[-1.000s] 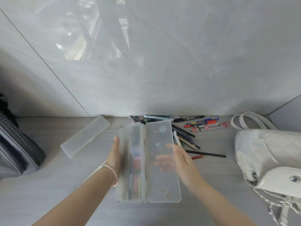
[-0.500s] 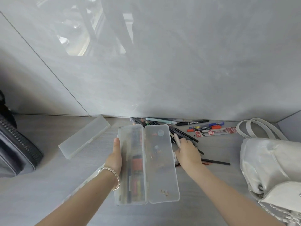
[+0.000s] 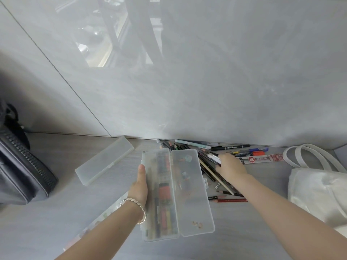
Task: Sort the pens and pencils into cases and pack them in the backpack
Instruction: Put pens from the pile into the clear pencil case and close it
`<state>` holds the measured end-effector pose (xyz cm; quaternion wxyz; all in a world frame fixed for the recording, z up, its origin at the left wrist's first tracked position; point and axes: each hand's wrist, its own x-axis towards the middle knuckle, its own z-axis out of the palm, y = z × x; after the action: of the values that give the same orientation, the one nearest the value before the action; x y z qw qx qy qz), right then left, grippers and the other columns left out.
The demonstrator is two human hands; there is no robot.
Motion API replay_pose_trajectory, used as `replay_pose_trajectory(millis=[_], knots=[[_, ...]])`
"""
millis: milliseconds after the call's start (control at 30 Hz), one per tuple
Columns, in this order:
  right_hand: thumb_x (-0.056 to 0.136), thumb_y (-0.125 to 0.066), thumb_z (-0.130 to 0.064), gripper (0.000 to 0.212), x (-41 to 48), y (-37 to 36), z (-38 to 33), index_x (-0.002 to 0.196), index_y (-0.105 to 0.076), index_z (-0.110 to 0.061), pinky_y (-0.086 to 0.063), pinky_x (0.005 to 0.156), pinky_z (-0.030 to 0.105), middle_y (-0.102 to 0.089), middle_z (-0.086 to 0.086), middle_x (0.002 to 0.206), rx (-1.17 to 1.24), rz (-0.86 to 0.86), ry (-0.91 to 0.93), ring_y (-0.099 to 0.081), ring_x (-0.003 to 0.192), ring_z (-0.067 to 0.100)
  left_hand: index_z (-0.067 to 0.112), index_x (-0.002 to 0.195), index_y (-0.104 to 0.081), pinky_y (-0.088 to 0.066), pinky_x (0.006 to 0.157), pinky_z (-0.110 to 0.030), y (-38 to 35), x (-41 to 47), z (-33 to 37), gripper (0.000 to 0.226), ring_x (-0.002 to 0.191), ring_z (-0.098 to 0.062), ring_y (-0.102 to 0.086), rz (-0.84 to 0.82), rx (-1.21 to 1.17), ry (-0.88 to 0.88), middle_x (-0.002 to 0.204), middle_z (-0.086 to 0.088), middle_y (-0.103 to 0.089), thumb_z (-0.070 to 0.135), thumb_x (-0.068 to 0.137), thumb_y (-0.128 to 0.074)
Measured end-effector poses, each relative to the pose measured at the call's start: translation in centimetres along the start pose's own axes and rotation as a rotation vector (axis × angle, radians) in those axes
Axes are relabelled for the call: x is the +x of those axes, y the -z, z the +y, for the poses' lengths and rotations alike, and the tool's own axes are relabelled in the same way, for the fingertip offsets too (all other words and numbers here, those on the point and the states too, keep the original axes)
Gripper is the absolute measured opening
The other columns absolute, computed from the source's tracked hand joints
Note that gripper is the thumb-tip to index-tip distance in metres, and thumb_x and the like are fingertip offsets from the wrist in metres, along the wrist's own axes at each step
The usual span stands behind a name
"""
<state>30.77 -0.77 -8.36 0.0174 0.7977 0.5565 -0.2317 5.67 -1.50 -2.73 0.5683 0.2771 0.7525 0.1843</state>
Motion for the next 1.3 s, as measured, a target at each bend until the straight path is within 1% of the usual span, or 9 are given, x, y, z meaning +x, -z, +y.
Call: replay_pose_trajectory(millis=[167,300,433,567,800,933,1000,1133,1300], knots=[[0.086,-0.055,-0.013,0.019,-3.5,2.3,-1.5,0.072,-0.044,-0.017,-0.029,0.044,0.024,-0.044,0.0,0.064,0.469,0.33,-0.012,-0.036,0.052,0.013,0.011,0.14,-0.041,-0.022,0.117,-0.039,-0.7,-0.2,-0.6,0.076,0.14,-0.027,-0.029,0.012,-0.052,0.001,0.147,-0.008,-0.039,0.065,0.09,-0.023],[0.085,-0.059,-0.018,0.026,-9.6,4.7,-6.2,0.104,-0.05,-0.034,-0.04,0.05,0.013,-0.055,-0.01,0.072,0.672,0.079,0.257,-0.047,0.053,0.005,0.012,0.141,-0.04,-0.028,0.113,-0.047,-1.7,-0.7,-0.5,0.079,0.134,-0.034,-0.037,0.034,-0.031,-0.008,0.144,-0.012,-0.042,0.067,0.088,-0.019],[0.088,-0.052,-0.024,0.035,-13.2,2.7,-9.3,0.123,-0.047,-0.03,-0.043,0.074,0.022,-0.057,-0.006,0.1,0.456,-0.028,0.338,-0.056,0.082,0.01,0.011,0.138,-0.043,-0.032,0.111,-0.048,-2.3,-1.7,-0.4,0.08,0.13,-0.038,-0.043,0.012,-0.014,-0.012,0.14,-0.018,-0.046,0.067,0.087,-0.017],[0.094,-0.043,-0.024,0.041,-14.1,1.6,-9.7,0.133,-0.029,-0.023,-0.043,0.074,0.033,-0.045,0.006,0.12,0.146,0.012,0.24,-0.057,0.101,0.03,0.015,0.139,-0.041,-0.033,0.11,-0.042,-2.2,-2.1,-0.7,0.072,0.13,-0.03,-0.042,0.011,-0.033,-0.049,0.141,-0.01,-0.046,0.064,0.09,-0.019],[0.1,-0.03,-0.022,0.049,-13.9,3.7,-11.5,0.144,-0.012,-0.034,-0.027,0.08,0.01,-0.042,-0.002,0.13,0.63,0.08,0.251,-0.044,0.116,0.013,0.018,0.137,-0.045,-0.035,0.109,-0.04,-2.5,-2.5,-1.2,0.068,0.126,-0.024,-0.047,-0.097,-0.031,-0.12,0.135,-0.004,-0.052,0.062,0.091,-0.023],[0.095,-0.034,-0.01,0.066,-13.4,2.6,-11.9,0.146,0.002,-0.031,-0.039,0.094,0.021,-0.041,0.002,0.131,0.547,0.091,0.306,-0.048,0.113,0.016,0.02,0.128,-0.05,-0.036,0.108,-0.043,-2.9,-2.6,-1.2,0.059,0.116,-0.022,-0.051,-0.115,-0.045,-0.145,0.116,0.001,-0.057,0.059,0.092,-0.025],[0.09,-0.043,-0.011,0.069,-13.2,1.4,-11.6,0.147,-0.007,-0.023,-0.044,0.091,0.031,-0.048,0.007,0.119,0.346,0.16,0.328,-0.05,0.106,0.022,0.023,0.118,-0.052,-0.04,0.104,-0.04,-3.1,-2.6,-1.1,0.051,0.104,-0.02,-0.054,-0.126,-0.059,-0.146,0.099,0.004,-0.059,0.059,0.092,-0.026],[0.054,-0.077,-0.022,0.072,-12.3,0.3,-9.9,0.12,-0.047,-0.018,-0.053,0.056,0.027,-0.059,-0.002,0.075,0.058,0.369,0.388,-0.057,0.066,0.018,0.017,0.116,-0.054,-0.037,0.092,-0.03,-3.5,-2.7,-0.4,0.052,0.099,-0.021,-0.053,-0.111,-0.046,-0.157,0.098,0.0,-0.06,0.054,0.095,-0.024],[0.085,-0.058,-0.025,0.044,-11.2,3.4,-7.3,0.127,-0.048,-0.026,-0.043,0.072,0.025,-0.051,-0.003,0.099,0.307,0.141,0.418,-0.054,0.088,0.011,0.01,0.125,-0.055,-0.035,0.092,-0.028,-4.5,-2.1,0.9,0.061,0.113,-0.026,-0.052,-0.095,-0.005,-0.164,0.109,-0.001,-0.056,0.054,0.095,-0.025]])
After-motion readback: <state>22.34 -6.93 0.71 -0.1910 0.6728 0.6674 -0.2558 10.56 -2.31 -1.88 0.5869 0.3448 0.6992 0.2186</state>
